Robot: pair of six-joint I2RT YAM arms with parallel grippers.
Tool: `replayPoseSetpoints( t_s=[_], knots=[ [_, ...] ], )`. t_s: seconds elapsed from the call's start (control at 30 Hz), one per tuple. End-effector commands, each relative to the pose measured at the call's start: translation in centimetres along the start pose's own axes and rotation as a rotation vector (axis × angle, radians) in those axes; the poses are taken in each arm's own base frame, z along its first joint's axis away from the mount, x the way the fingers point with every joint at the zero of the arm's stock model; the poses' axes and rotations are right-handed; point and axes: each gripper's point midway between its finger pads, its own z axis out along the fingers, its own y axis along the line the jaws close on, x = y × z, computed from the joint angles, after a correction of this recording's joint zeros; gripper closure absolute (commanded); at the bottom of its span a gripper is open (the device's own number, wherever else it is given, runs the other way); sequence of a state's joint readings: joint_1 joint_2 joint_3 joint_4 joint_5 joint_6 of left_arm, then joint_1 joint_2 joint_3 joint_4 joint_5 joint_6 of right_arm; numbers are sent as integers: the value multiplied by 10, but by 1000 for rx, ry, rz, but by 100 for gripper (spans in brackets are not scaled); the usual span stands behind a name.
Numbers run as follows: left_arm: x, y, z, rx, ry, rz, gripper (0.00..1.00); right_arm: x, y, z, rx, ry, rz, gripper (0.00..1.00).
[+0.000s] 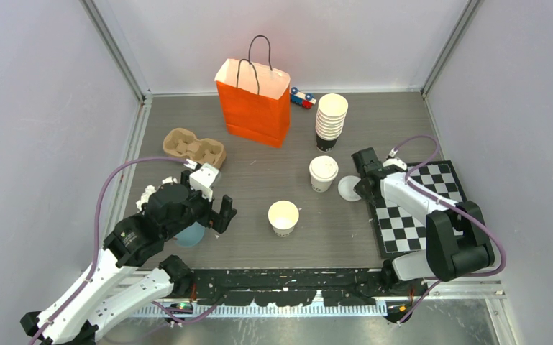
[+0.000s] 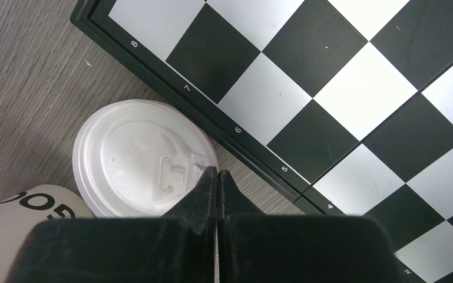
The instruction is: Pack the takeout coffee
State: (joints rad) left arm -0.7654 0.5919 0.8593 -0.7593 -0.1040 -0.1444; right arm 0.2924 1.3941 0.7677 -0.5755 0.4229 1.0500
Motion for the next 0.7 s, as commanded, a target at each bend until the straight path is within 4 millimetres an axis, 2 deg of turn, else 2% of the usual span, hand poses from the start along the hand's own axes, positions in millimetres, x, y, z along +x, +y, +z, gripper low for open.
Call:
replayPoseSetpoints(
  t_s=[0.0, 0.33, 0.67],
  knots=[
    [-5, -1, 1, 6, -21, 16, 0, -10, 5, -6, -32, -36, 32, 100],
    [-5, -2, 2, 11, -21, 17, 0, -18, 10, -21, -66, -40, 44, 100],
    [-5, -3, 2, 16, -19, 17, 0, -10, 12, -19, -68, -5, 33, 100]
  ],
)
